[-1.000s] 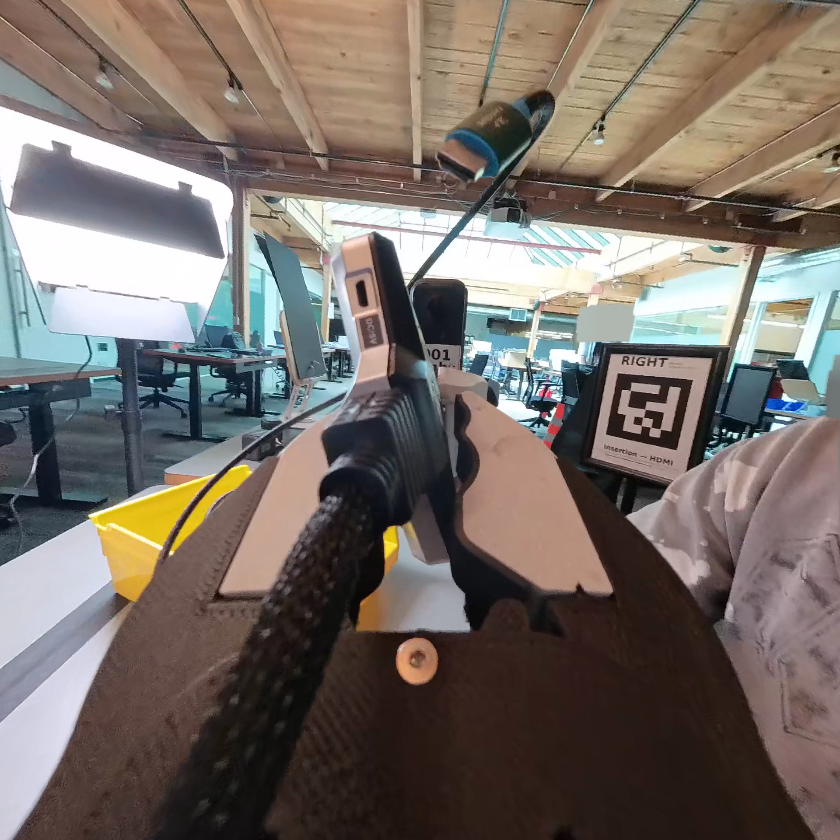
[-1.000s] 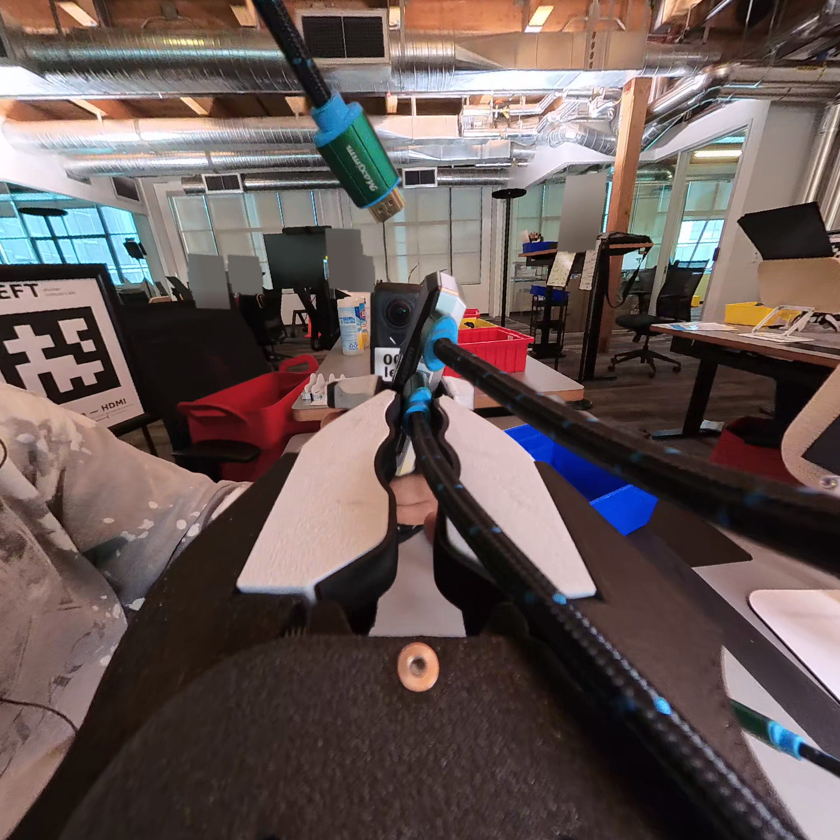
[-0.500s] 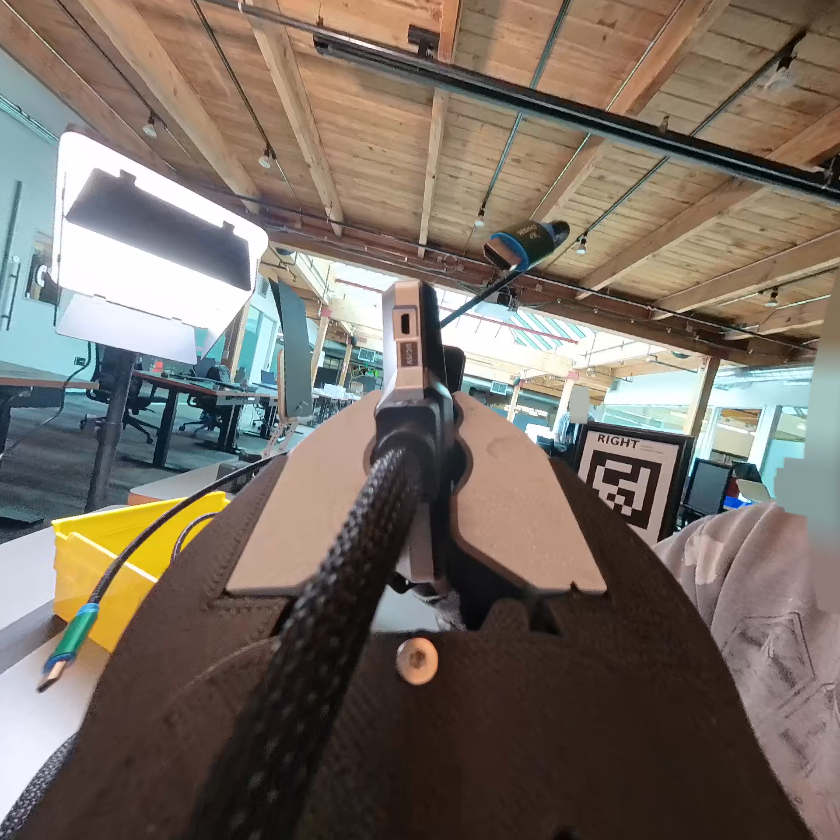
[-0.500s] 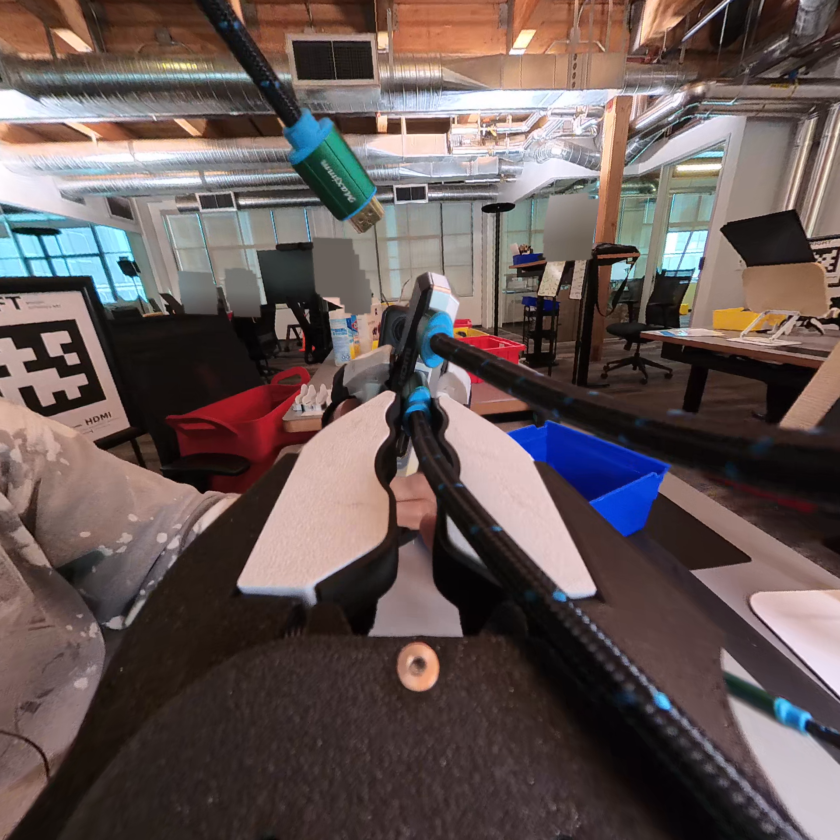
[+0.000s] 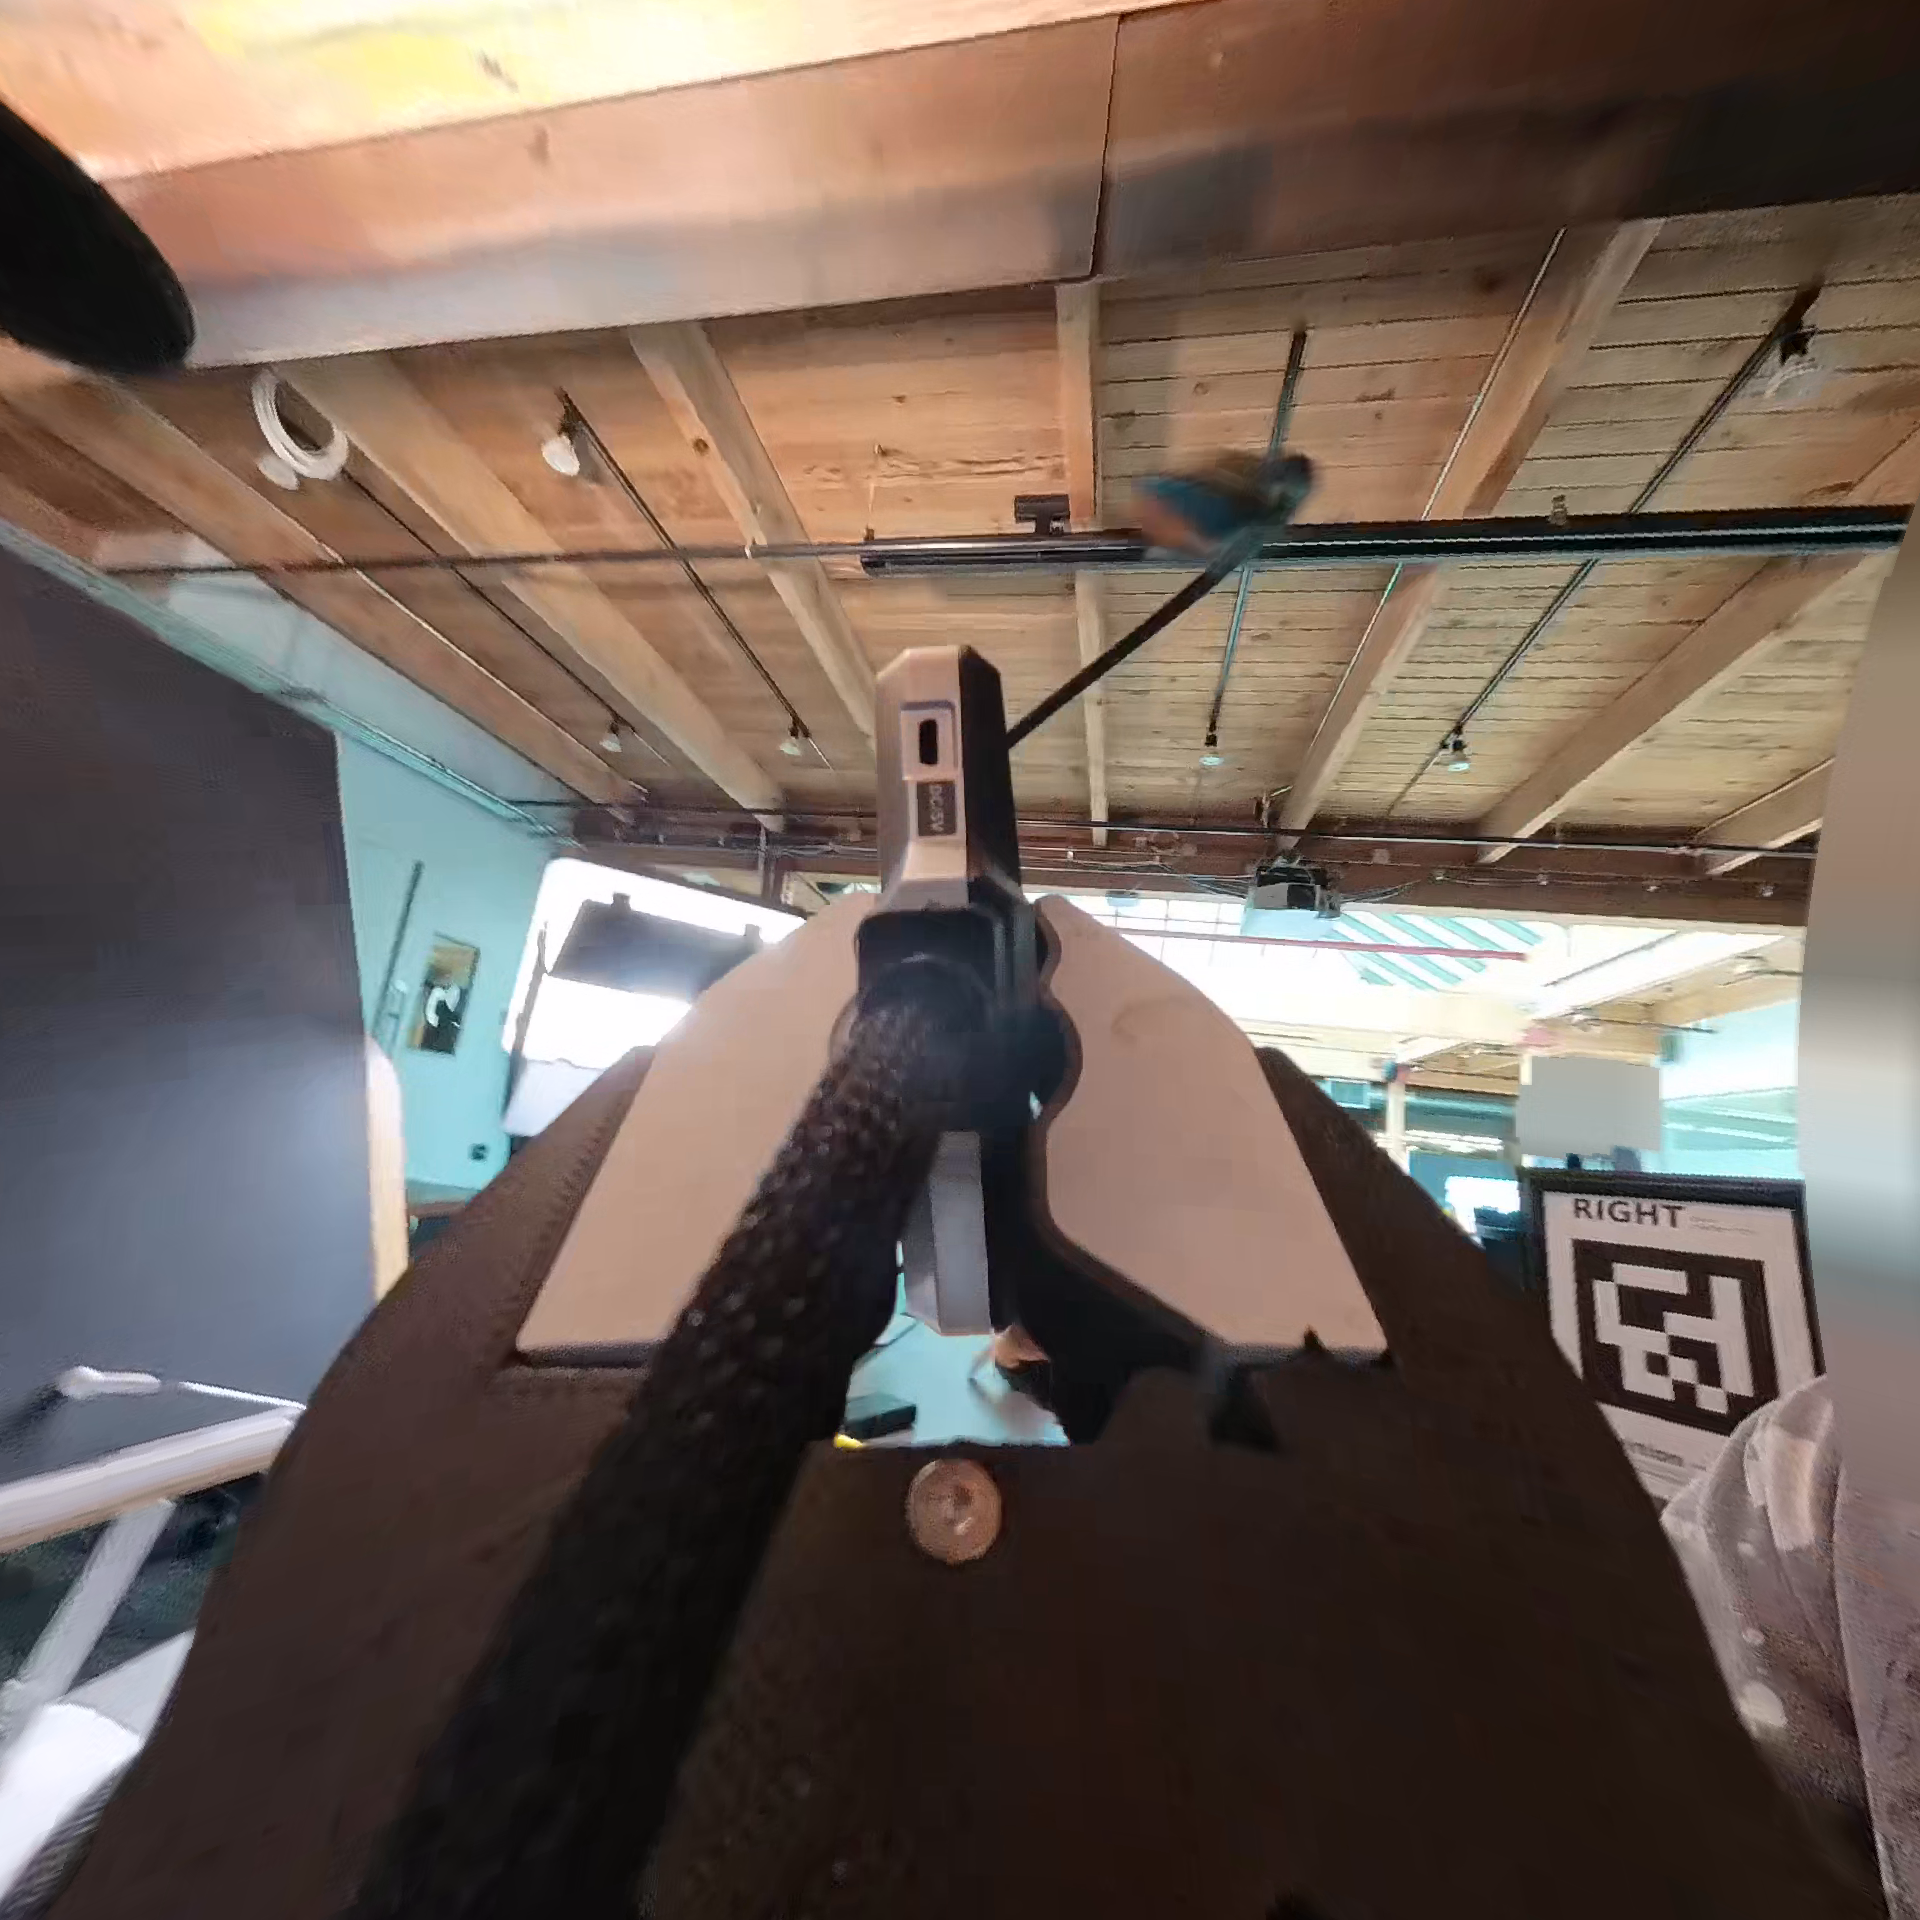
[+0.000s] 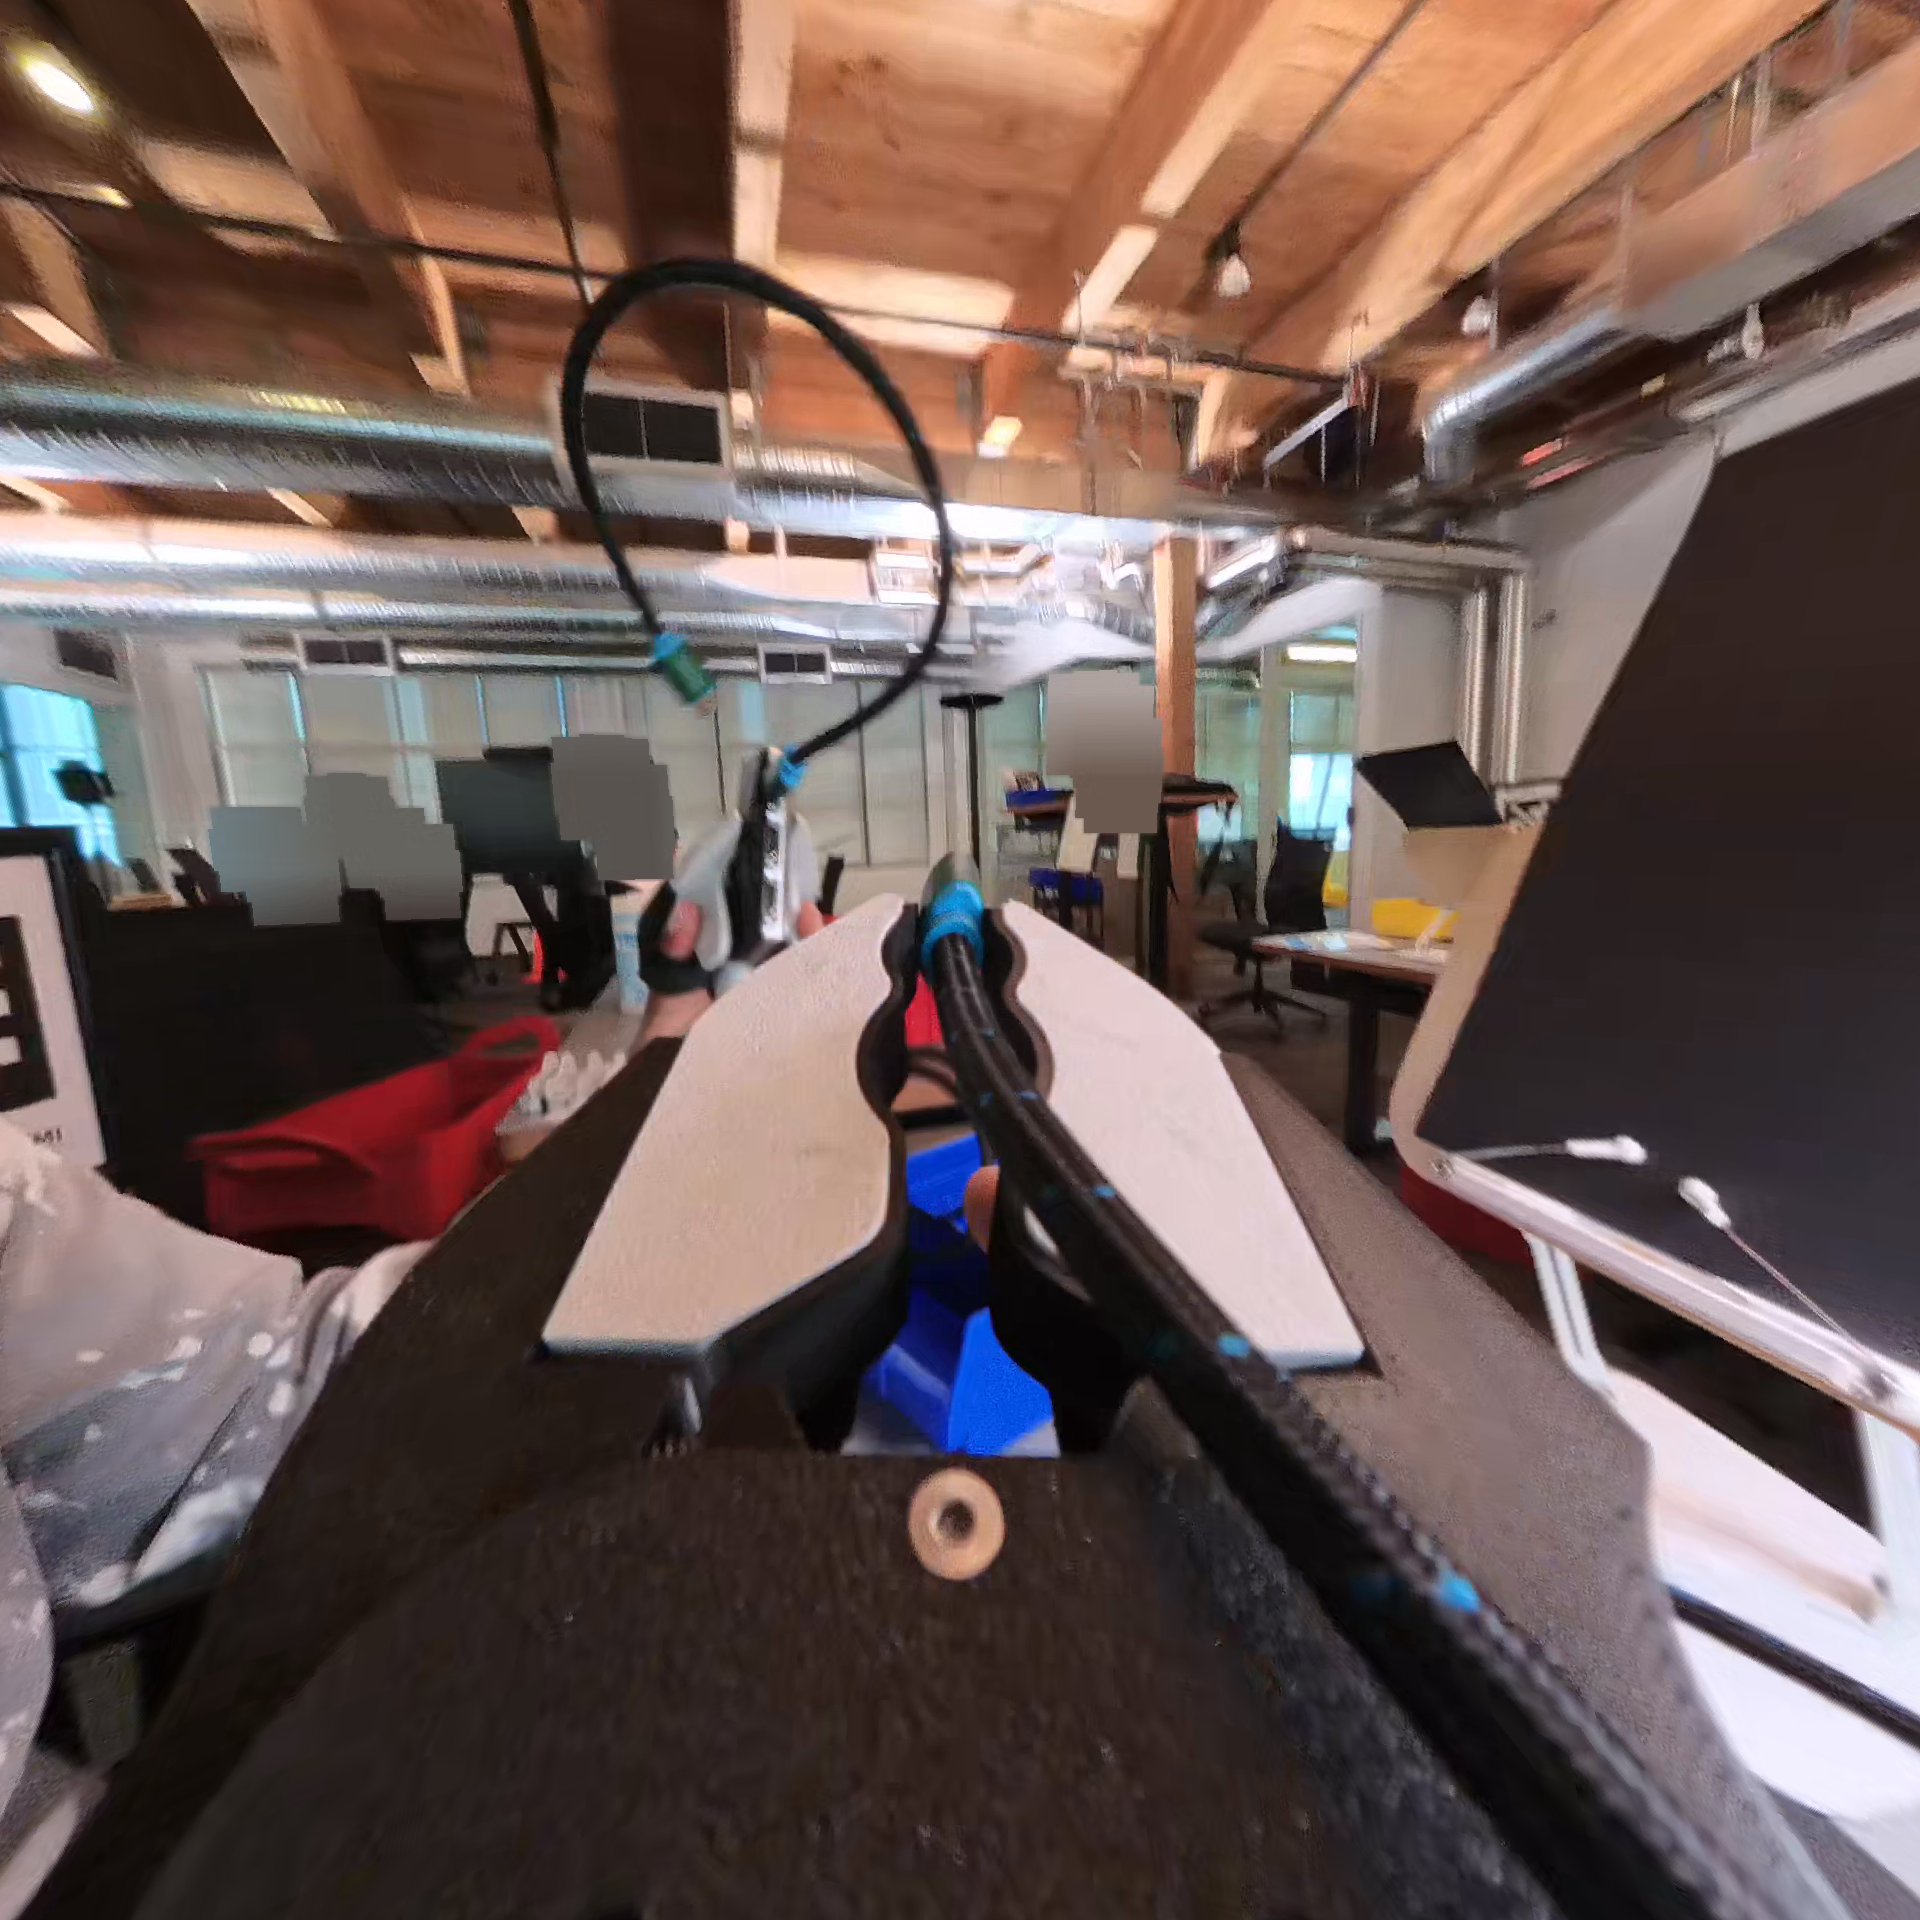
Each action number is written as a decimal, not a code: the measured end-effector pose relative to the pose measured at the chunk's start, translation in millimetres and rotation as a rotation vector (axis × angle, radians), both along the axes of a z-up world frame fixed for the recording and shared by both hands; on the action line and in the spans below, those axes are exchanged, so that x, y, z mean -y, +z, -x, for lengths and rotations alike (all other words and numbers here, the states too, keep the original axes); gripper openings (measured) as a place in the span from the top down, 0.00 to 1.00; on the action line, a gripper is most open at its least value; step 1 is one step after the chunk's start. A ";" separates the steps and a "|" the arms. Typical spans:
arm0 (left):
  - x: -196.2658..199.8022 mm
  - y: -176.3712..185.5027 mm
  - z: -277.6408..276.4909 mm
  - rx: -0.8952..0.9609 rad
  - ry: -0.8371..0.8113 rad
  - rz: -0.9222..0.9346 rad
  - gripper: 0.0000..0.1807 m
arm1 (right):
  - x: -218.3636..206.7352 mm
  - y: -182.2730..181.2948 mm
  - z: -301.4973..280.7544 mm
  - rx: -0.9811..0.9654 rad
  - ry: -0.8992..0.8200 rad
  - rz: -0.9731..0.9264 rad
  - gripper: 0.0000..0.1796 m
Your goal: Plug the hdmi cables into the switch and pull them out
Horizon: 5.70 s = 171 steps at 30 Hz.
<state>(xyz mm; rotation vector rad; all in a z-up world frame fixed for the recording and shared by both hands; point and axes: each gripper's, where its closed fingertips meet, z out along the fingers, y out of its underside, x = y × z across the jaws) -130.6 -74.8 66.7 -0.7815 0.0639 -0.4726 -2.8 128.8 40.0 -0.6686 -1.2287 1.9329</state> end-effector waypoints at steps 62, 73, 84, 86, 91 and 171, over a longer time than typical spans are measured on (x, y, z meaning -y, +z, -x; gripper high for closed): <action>-84.5 -48.2 -64.9 -0.118 -0.050 0.299 0.86 | 86.4 -56.2 46.4 0.153 0.228 -0.085 0.85; -97.8 -58.1 -91.5 -0.121 -0.143 0.328 0.87 | 96.3 -27.1 26.1 0.018 0.246 -0.027 0.83; -100.3 -61.3 -94.8 -0.104 -0.168 0.334 0.87 | 91.1 -26.4 27.8 0.007 0.208 -0.023 0.88; -99.7 -61.2 -95.6 -0.111 -0.165 0.330 0.87 | 90.8 -25.5 28.7 0.006 0.204 -0.004 0.89; -99.0 -61.3 -97.5 -0.121 -0.162 0.319 0.87 | 91.7 -22.6 28.7 -0.010 0.227 0.062 0.93; -84.1 -149.5 -98.5 -0.680 -0.137 1.047 0.88 | 109.0 -94.1 20.6 0.159 0.376 -0.425 0.94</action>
